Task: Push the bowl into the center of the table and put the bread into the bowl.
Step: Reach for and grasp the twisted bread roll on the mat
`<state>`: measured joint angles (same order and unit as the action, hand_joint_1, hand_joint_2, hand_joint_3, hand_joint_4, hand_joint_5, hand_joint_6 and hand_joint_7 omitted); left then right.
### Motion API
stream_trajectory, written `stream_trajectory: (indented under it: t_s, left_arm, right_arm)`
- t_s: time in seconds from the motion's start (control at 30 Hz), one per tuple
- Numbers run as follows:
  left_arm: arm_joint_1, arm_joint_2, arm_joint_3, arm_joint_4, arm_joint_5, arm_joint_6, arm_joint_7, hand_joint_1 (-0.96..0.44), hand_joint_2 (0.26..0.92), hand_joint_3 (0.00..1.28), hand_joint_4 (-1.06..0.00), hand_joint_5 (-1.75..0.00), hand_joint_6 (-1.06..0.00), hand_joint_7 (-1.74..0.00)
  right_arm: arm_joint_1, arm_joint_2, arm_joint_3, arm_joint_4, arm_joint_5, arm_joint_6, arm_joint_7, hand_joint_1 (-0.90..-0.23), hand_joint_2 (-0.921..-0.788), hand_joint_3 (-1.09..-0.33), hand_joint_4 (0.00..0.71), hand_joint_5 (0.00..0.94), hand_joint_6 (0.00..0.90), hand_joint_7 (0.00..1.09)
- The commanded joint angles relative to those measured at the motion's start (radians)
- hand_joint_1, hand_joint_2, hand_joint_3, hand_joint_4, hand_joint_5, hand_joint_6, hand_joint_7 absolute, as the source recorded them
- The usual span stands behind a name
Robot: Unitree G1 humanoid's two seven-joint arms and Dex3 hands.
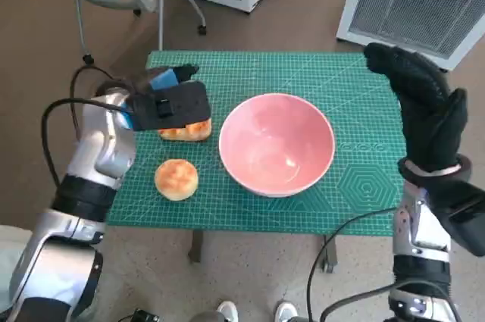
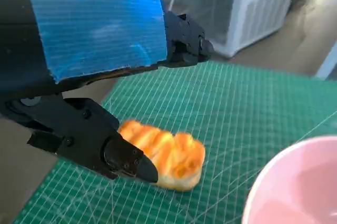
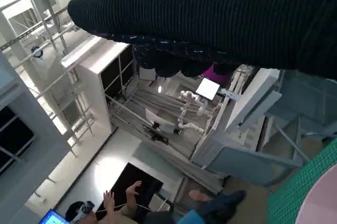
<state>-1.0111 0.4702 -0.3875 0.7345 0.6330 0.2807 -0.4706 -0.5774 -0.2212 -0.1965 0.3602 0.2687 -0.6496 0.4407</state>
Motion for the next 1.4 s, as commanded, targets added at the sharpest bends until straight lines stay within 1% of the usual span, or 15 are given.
stream_trajectory:
  t_s: [0.03, 0.33, 0.47, 0.67, 0.87, 1.1, 1.13, 1.17, 1.23, 1.27, 1.3, 1.33, 1.37, 1.4]
  left_arm:
    - [-0.065, -0.030, -0.036, 0.118, 0.026, -0.016, 0.037, -0.15, 0.744, 0.00, -0.14, 0.00, -0.31, -0.02]
    - [-0.138, -0.103, -0.089, 0.363, 0.041, -0.072, 0.115, -0.18, 0.743, 0.00, -0.14, 0.00, -0.32, -0.02]
    - [-0.163, -0.130, -0.110, 0.459, 0.046, -0.094, 0.136, -0.18, 0.743, 0.00, -0.13, 0.00, -0.32, -0.01]
    - [-0.184, -0.156, -0.143, 0.551, 0.058, -0.109, 0.139, -0.17, 0.735, 0.01, -0.09, 0.00, -0.31, -0.01]
    - [-0.182, -0.169, -0.179, 0.596, 0.083, -0.119, 0.150, -0.18, 0.738, 0.01, -0.09, -0.01, -0.31, 0.00]
    - [-0.166, -0.177, -0.197, 0.613, 0.091, -0.141, 0.195, -0.16, 0.739, 0.01, -0.15, -0.03, -0.36, -0.02]
    - [-0.161, -0.179, -0.199, 0.613, 0.092, -0.146, 0.215, -0.14, 0.754, 0.02, -0.17, -0.03, -0.36, -0.02]
    - [-0.157, -0.180, -0.200, 0.614, 0.093, -0.149, 0.230, -0.12, 0.751, 0.01, -0.19, -0.04, -0.38, -0.03]
    - [-0.143, -0.185, -0.200, 0.614, 0.093, -0.161, 0.287, -0.10, 0.751, 0.01, -0.25, -0.05, -0.41, -0.04]
    - [-0.135, -0.187, -0.204, 0.615, 0.098, -0.169, 0.322, -0.08, 0.755, 0.01, -0.30, -0.06, -0.44, -0.05]
    - [-0.122, -0.186, -0.211, 0.614, 0.106, -0.181, 0.371, -0.05, 0.764, 0.02, -0.39, -0.11, -0.47, -0.06]
    - [-0.114, -0.185, -0.216, 0.614, 0.112, -0.190, 0.402, 0.04, 0.792, 0.02, -0.46, -0.32, -0.50, -0.07]
    - [-0.110, -0.184, -0.220, 0.615, 0.115, -0.195, 0.422, 0.16, 0.838, 0.03, -0.55, -0.64, -0.55, -0.10]
    - [-0.104, -0.182, -0.225, 0.617, 0.121, -0.203, 0.444, 0.24, 0.868, 0.04, -0.61, -0.84, -0.58, -0.11]
  right_arm:
    - [0.017, -0.003, 0.005, 0.016, -0.007, 0.004, -0.005, -0.570, -0.921, -0.665, 0.107, 0.010, -0.001, 0.44]
    - [0.008, -0.002, 0.008, 0.043, -0.001, -0.002, 0.002, -0.576, -0.921, -0.669, 0.107, 0.008, -0.001, 0.44]
    - [0.005, -0.003, 0.008, 0.051, 0.001, -0.004, 0.003, -0.575, -0.921, -0.669, 0.107, 0.008, -0.001, 0.44]
    - [0.003, -0.002, 0.009, 0.055, 0.005, -0.003, 0.005, -0.569, -0.921, -0.669, 0.108, 0.007, -0.001, 0.44]
    - [0.009, -0.001, 0.011, 0.046, 0.006, 0.000, 0.005, -0.567, -0.921, -0.670, 0.108, 0.006, -0.001, 0.44]
    - [0.011, -0.002, 0.013, 0.046, 0.001, 0.000, 0.002, -0.565, -0.921, -0.675, 0.108, 0.005, -0.001, 0.44]
    - [0.012, -0.001, 0.014, 0.044, 0.000, 0.000, 0.001, -0.565, -0.921, -0.675, 0.108, 0.005, -0.001, 0.44]
    - [0.013, -0.001, 0.014, 0.044, -0.001, 0.000, 0.001, -0.567, -0.921, -0.675, 0.108, 0.005, -0.001, 0.44]
    - [0.015, -0.001, 0.015, 0.043, -0.001, -0.001, 0.000, -0.568, -0.921, -0.675, 0.108, 0.005, -0.001, 0.44]
    - [0.017, 0.000, 0.015, 0.042, -0.002, -0.001, 0.000, -0.569, -0.921, -0.675, 0.108, 0.005, -0.001, 0.44]
    - [0.019, 0.001, 0.016, 0.040, -0.003, -0.002, -0.001, -0.570, -0.921, -0.676, 0.108, 0.005, -0.001, 0.44]
    - [0.020, 0.001, 0.017, 0.039, -0.004, -0.002, -0.002, -0.570, -0.921, -0.676, 0.108, 0.005, -0.001, 0.44]
    - [0.021, 0.001, 0.017, 0.038, -0.005, -0.002, -0.002, -0.571, -0.921, -0.677, 0.108, 0.005, -0.001, 0.44]
    - [0.022, 0.001, 0.017, 0.038, -0.004, -0.002, -0.001, -0.572, -0.921, -0.677, 0.109, 0.005, -0.001, 0.45]
